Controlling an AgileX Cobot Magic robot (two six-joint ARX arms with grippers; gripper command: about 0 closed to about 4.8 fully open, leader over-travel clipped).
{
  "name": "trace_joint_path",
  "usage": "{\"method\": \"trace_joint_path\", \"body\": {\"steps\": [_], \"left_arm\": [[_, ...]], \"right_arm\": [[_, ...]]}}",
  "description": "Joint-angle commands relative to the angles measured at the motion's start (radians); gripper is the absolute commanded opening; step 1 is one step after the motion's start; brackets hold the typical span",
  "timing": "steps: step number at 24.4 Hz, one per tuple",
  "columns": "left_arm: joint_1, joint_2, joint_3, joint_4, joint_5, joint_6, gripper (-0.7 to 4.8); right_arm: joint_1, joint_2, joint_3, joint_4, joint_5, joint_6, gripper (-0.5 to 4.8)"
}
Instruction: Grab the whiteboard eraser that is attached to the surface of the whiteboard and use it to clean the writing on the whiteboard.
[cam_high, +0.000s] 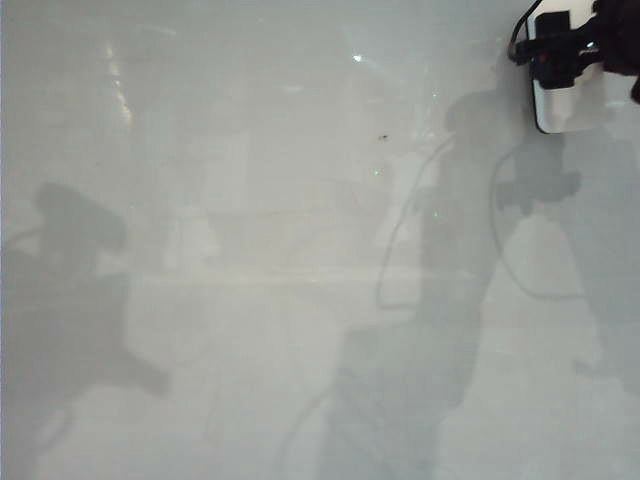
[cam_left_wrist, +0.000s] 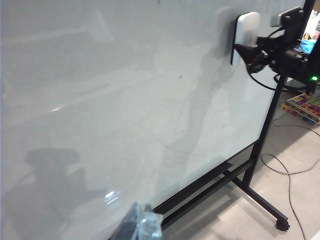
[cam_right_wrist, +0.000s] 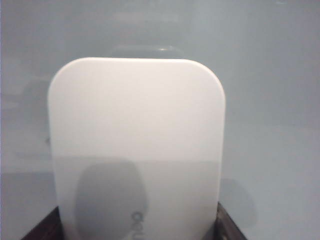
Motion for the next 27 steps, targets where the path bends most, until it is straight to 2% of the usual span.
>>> {"method": "trace_joint_path", "body": {"steps": [1, 5, 7, 8, 10, 12, 13, 18, 21, 24, 27], "left_arm": [[0.000, 0.000, 0.002, 0.009, 0.011, 0.000, -0.05], [0.000, 0.000, 0.002, 0.010, 0.011, 0.000, -0.05], [0.000, 0.000, 0.002, 0.010, 0.011, 0.000, -0.05], [0.000, 0.000, 0.002, 0.010, 0.011, 0.000, -0.05], [0.000, 0.000, 0.002, 0.009, 0.010, 0.000, -0.05], [0.000, 0.000, 0.002, 0.009, -0.006, 0.000, -0.05], [0.000, 0.000, 0.002, 0.009, -0.029, 0.000, -0.05], [0.000, 0.000, -0.017, 0.011, -0.171, 0.003, -0.05], [0.000, 0.000, -0.064, 0.023, -0.221, 0.002, -0.05], [0.000, 0.000, -0.151, 0.082, -0.228, 0.000, -0.05], [0.000, 0.000, -0.270, 0.220, -0.251, 0.000, -0.05]], "right_arm": [[0.001, 0.043, 0.040, 0.076, -0.003, 0.003, 1.25], [0.001, 0.100, 0.076, 0.092, -0.002, 0.002, 1.26], [0.001, 0.131, 0.097, 0.087, -0.002, 0.002, 1.93], [0.001, 0.144, 0.105, 0.087, -0.003, 0.001, 2.81], [0.001, 0.147, 0.106, 0.084, -0.003, 0.001, 3.81], [0.001, 0.139, 0.101, 0.079, -0.001, 0.001, 4.50], [0.003, 0.118, 0.099, 0.031, -0.002, 0.001, 4.64], [0.016, -0.043, 0.096, -0.237, 0.006, 0.001, 4.64], [0.026, -0.155, 0.096, -0.373, 0.008, 0.004, 4.64], [0.053, -0.271, 0.094, -0.497, 0.019, 0.013, 4.64], [0.081, -0.392, 0.094, -0.617, 0.022, 0.037, 4.63]]}}
